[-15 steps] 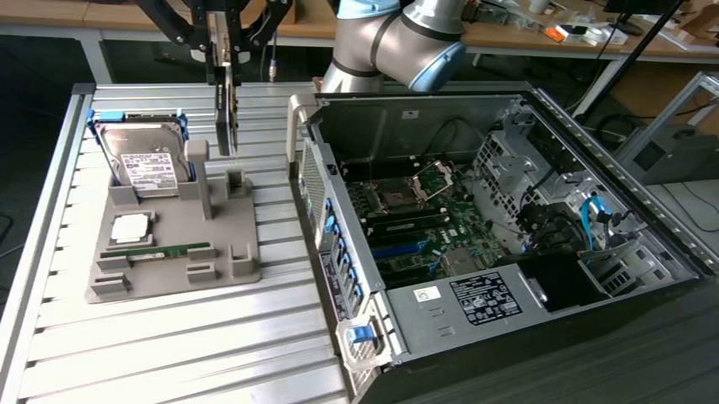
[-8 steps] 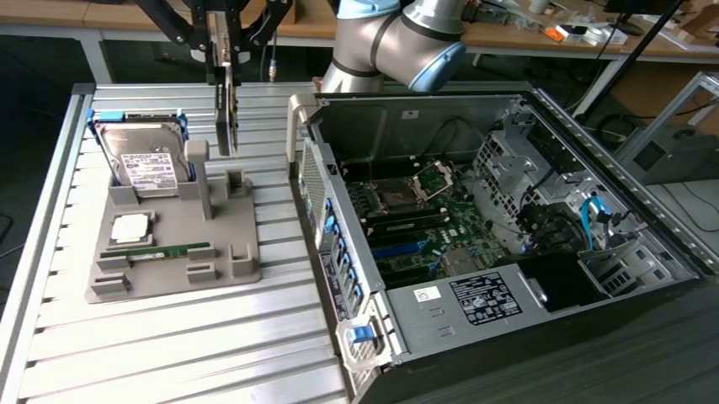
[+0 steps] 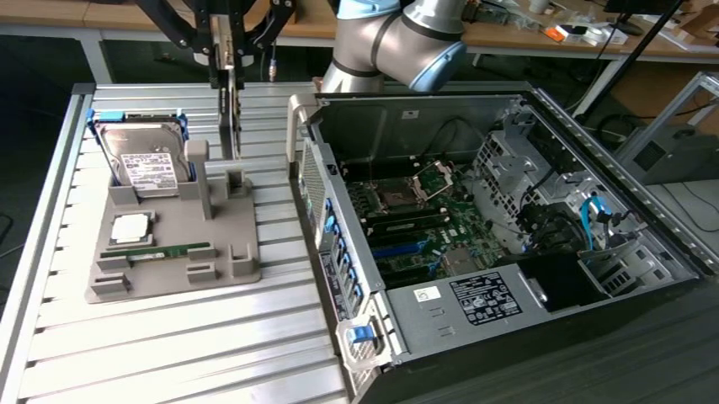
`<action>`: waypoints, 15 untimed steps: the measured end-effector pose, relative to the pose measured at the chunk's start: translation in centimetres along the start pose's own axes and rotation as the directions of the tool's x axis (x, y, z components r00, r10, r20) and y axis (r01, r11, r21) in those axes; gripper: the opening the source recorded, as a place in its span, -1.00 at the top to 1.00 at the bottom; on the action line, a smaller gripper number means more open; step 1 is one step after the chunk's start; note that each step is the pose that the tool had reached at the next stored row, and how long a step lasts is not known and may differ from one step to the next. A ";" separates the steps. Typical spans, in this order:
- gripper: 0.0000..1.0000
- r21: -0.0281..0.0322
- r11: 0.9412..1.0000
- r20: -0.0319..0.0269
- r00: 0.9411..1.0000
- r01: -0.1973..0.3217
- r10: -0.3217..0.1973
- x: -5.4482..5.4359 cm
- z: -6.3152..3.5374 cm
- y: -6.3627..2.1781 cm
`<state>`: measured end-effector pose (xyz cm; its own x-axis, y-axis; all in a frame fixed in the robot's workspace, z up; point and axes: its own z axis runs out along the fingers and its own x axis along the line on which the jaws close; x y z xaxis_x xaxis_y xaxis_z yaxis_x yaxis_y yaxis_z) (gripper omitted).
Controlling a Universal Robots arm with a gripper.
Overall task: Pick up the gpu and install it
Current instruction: 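Pick up the gpu and move the gpu toward the slot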
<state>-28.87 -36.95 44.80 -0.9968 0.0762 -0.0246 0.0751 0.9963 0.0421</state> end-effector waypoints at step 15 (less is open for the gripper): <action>0.47 0.000 1.000 0.000 1.000 0.000 0.000 -1.1 0.02 -0.25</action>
<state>-27.80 -37.29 44.80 -0.9968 0.0761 -0.0247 0.0751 0.9963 0.0419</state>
